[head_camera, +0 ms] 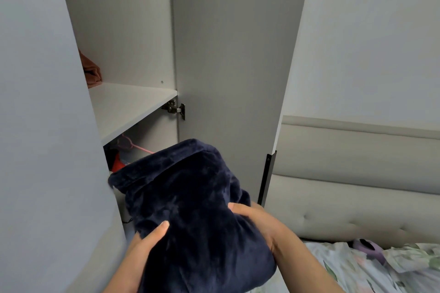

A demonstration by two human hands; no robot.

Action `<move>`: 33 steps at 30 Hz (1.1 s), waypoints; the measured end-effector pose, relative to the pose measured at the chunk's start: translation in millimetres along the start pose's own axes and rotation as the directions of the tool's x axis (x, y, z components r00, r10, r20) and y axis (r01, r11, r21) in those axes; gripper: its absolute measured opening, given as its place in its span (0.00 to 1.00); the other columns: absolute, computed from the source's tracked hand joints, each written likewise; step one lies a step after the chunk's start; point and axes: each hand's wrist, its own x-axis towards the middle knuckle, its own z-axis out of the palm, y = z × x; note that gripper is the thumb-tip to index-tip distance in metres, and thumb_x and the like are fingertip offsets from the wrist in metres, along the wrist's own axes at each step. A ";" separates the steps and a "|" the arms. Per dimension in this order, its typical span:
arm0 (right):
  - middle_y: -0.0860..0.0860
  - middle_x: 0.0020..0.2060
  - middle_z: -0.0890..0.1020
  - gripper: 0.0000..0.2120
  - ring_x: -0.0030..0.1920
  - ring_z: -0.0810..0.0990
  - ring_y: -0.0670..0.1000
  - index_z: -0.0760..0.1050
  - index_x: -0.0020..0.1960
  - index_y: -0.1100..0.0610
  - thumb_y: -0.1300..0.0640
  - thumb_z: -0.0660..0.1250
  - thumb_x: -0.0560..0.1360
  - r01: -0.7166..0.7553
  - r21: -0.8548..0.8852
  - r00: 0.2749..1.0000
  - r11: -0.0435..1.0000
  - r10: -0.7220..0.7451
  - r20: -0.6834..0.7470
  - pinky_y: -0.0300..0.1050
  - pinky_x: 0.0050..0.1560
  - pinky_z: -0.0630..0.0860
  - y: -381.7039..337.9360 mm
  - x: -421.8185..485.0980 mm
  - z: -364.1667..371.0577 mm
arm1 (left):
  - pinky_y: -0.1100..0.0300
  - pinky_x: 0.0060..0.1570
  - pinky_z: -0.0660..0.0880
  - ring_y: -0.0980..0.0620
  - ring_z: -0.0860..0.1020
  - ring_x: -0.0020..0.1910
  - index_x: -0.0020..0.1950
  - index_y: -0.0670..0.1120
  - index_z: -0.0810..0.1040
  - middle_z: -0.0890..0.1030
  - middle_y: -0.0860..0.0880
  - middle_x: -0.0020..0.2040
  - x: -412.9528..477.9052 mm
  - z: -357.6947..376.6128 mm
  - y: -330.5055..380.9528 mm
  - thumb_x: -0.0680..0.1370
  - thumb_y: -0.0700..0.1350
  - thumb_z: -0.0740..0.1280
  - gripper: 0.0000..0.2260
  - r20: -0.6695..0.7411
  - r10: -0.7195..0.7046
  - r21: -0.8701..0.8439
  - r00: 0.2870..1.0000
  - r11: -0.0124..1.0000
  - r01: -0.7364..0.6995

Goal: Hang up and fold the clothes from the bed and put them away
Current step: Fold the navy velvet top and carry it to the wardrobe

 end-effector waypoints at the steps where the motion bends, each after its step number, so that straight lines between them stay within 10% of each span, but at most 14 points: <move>1: 0.53 0.54 0.86 0.19 0.54 0.85 0.54 0.83 0.56 0.47 0.48 0.77 0.66 0.069 0.029 0.997 0.997 -0.070 0.013 0.50 0.51 0.81 -7.4 -4.5 1.4 | 0.55 0.52 0.73 0.52 0.80 0.50 0.61 0.45 0.76 0.85 0.48 0.50 -4.7 -1.2 6.7 0.70 0.43 0.72 0.20 0.054 0.020 -0.001 0.998 1.000 -0.020; 8: 0.44 0.56 0.85 0.20 0.55 0.84 0.47 0.80 0.57 0.38 0.47 0.75 0.66 0.505 -0.066 0.853 0.861 -0.509 -0.113 0.47 0.51 0.81 -90.8 -36.2 24.7 | 0.61 0.36 0.79 0.52 0.85 0.44 0.57 0.52 0.79 0.87 0.52 0.48 -16.3 9.1 73.7 0.65 0.50 0.72 0.21 0.221 0.250 0.019 0.943 0.965 -0.260; 13: 0.39 0.53 0.85 0.18 0.52 0.84 0.41 0.78 0.59 0.38 0.54 0.75 0.73 0.684 -0.149 0.690 0.714 -0.700 -0.184 0.45 0.52 0.77 -147.8 -33.1 38.5 | 0.54 0.50 0.77 0.50 0.83 0.52 0.59 0.56 0.77 0.85 0.54 0.52 -17.5 28.4 123.7 0.66 0.51 0.74 0.22 0.165 0.428 -0.006 0.888 0.901 -0.433; 20: 0.32 0.55 0.82 0.20 0.53 0.81 0.35 0.74 0.62 0.33 0.53 0.73 0.76 0.815 -0.206 0.519 0.542 -0.840 -0.159 0.38 0.50 0.75 -208.6 1.3 48.2 | 0.69 0.37 0.73 0.67 0.81 0.40 0.48 0.61 0.76 0.82 0.69 0.39 8.3 58.6 168.0 0.76 0.45 0.72 0.10 0.047 0.617 0.037 0.785 0.785 -0.619; 30: 0.29 0.62 0.73 0.34 0.55 0.71 0.22 0.64 0.76 0.42 0.56 0.74 0.75 0.925 -0.116 0.345 0.363 -0.927 -0.147 0.29 0.57 0.67 -314.7 125.3 56.4 | 0.65 0.40 0.71 0.58 0.78 0.47 0.53 0.55 0.75 0.79 0.58 0.50 88.6 106.2 249.4 0.76 0.48 0.72 0.09 -0.235 0.722 0.089 0.650 0.682 -0.726; 33: 0.33 0.58 0.81 0.24 0.57 0.78 0.32 0.74 0.66 0.40 0.60 0.72 0.76 0.953 -0.064 0.294 0.298 -0.954 -0.055 0.29 0.54 0.73 -344.0 158.3 67.1 | 0.58 0.52 0.76 0.51 0.79 0.52 0.63 0.50 0.75 0.81 0.53 0.55 108.1 112.4 269.9 0.76 0.48 0.72 0.17 -0.324 0.742 0.132 0.587 0.650 -0.749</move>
